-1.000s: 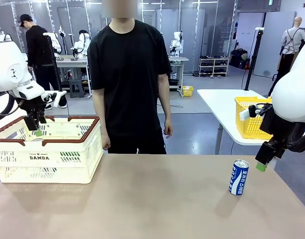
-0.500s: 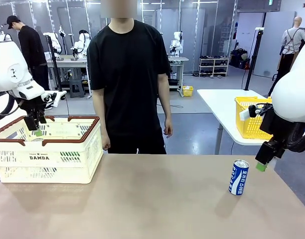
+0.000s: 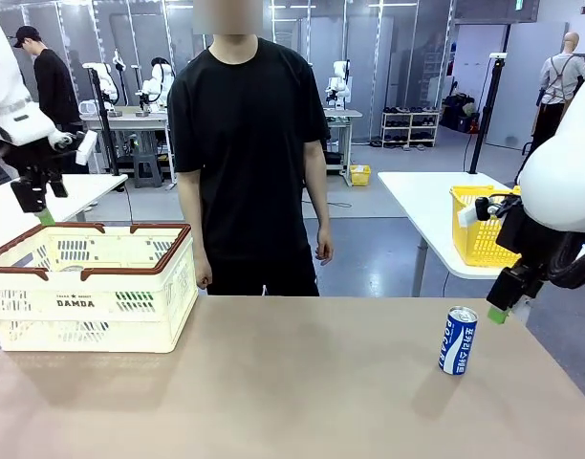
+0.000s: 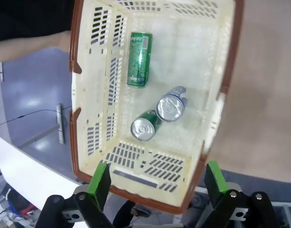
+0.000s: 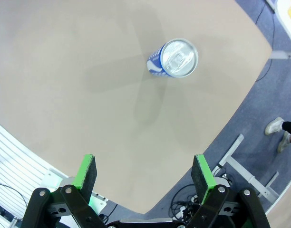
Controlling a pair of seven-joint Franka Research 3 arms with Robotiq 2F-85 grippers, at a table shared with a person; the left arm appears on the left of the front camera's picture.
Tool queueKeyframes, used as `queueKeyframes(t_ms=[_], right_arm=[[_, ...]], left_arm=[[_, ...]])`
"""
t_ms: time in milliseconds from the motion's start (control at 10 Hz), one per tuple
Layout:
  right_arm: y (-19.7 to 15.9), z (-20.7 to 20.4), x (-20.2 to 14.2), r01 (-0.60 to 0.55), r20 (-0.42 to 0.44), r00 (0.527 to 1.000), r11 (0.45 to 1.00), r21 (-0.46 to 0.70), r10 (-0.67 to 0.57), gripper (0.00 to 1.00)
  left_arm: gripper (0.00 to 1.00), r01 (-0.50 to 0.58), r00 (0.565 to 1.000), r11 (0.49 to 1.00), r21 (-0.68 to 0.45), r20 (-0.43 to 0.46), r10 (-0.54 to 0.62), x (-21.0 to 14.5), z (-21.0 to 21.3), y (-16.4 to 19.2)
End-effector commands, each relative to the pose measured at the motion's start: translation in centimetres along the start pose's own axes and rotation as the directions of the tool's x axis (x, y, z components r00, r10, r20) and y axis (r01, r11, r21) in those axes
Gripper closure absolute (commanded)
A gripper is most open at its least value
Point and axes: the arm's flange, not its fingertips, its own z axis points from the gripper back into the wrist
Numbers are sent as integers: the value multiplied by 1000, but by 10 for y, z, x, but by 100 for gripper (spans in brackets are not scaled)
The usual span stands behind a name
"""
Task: Place the drinks into the Shopping basket.
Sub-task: Pick up one drink and place it into the Shopping basket.
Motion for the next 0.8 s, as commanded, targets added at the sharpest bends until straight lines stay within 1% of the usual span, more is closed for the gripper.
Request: queueKeyframes(t_ms=[0,100,200,300,400,500,600,700], right_arm=[[-15,1,26,18,36,999,1000,-2,-18,0],[-19,2,40,58,47,997,998,-6,-58,0],[-27,1,53,125,47,991,992,-32,-124,0],[-35,0,62,172,27,985,985,-19,-172,0],[-42,-3,70,189,39,981,982,-3,-189,0],[-48,-5,76,212,33,977,977,-6,-211,0],[-52,-6,79,221,23,975,975,-25,-221,0],[-54,-7,81,227,16,974,974,-20,-226,0]], left_arm=[[0,84,996,996,2,-18,-84,-12,11,-50],[0,132,991,991,-5,10,-132,-20,18,-69],[0,219,975,975,-27,35,-218,-27,21,-89],[0,303,949,952,-30,103,-299,-33,21,-107],[0,365,925,930,-32,130,-358,-40,18,-126],[0,425,896,905,-24,157,-416,-44,15,-142],[0,479,867,878,-24,168,-468,-46,11,-153],[0,516,847,856,-25,165,-506,-50,6,-161]])
